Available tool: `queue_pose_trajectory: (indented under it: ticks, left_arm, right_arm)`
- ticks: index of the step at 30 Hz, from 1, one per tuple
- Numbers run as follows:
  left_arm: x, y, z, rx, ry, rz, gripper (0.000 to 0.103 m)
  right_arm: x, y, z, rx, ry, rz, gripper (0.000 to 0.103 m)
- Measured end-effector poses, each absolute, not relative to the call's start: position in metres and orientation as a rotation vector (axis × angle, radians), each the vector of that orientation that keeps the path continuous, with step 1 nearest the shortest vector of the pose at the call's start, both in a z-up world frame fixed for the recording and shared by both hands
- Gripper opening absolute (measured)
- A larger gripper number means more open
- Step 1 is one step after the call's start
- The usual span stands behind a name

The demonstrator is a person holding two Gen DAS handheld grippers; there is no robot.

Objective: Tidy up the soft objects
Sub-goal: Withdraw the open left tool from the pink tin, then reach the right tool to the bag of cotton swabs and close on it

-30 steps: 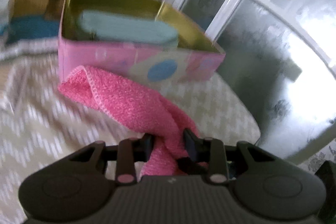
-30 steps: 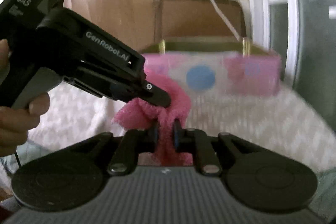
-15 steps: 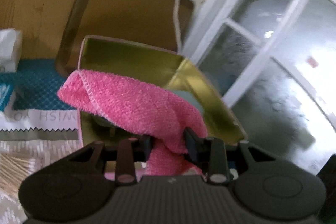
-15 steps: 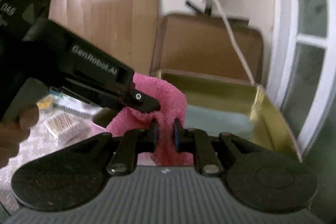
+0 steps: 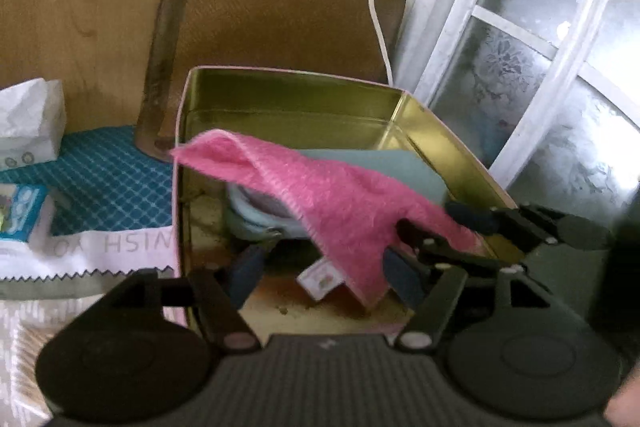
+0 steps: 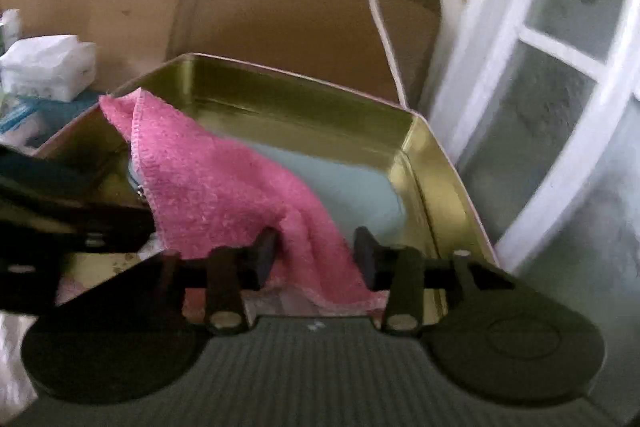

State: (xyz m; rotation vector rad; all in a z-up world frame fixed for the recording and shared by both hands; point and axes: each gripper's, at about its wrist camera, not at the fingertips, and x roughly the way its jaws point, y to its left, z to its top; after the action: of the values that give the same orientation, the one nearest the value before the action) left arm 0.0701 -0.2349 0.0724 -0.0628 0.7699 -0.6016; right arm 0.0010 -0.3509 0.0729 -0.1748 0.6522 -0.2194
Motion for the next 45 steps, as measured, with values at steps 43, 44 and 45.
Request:
queue_pose_trajectory:
  ticks: [43,44,45]
  left_arm:
    - [-0.033,0.044,0.014,-0.054,0.641,-0.162,0.071]
    - [-0.034,0.047,0.014,-0.065,0.639,-0.166,0.071]
    - [-0.034,0.047,0.014,-0.075,0.638,-0.169,0.071]
  right_arm:
    - [-0.024,-0.195,0.034,0.35,0.635,0.196,0.052]
    - [-0.02,-0.194,0.033,0.365,0.639,0.2,0.051]
    - [-0.017,-0.193,0.032,0.379,0.64,0.207,0.049]
